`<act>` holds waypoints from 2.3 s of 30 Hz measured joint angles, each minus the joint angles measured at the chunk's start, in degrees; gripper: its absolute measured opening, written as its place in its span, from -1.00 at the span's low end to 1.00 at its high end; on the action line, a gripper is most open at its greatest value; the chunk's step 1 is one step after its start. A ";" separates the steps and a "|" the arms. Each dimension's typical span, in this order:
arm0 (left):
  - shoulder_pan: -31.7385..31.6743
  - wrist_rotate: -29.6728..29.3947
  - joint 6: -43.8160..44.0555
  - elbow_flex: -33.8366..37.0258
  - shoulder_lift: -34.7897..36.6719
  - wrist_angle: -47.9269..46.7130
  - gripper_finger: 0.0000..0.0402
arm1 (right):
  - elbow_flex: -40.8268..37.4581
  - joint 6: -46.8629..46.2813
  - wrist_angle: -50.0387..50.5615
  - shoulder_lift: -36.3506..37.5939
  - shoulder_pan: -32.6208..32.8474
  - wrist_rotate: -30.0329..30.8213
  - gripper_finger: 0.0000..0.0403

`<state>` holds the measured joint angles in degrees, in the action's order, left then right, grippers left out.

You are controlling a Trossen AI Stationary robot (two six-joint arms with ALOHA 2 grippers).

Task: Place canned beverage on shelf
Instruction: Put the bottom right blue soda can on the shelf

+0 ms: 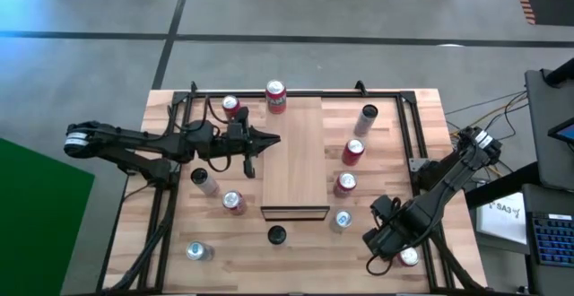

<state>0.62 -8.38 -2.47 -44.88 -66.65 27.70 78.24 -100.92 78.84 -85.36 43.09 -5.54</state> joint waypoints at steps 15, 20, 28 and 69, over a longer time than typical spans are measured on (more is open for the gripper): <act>-0.02 -0.02 -0.22 -0.04 0.00 0.58 -1.00 | -6.32 0.37 -7.46 0.02 -0.26 -0.92 0.64; -0.02 -0.02 -0.01 -0.04 0.00 0.68 -1.00 | -8.04 -0.05 -8.80 0.02 -0.26 -1.08 0.51; -0.02 -0.02 0.07 -0.04 0.00 0.63 -1.00 | -8.49 -1.62 -8.87 0.07 -0.78 -1.11 0.10; -0.02 -0.04 -3.85 0.02 1.20 2.73 -1.00 | 25.79 44.83 8.94 8.55 -30.74 17.07 0.10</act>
<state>0.60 -8.42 -6.31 -44.86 -65.45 30.43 104.03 -56.09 87.78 -76.82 12.35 11.53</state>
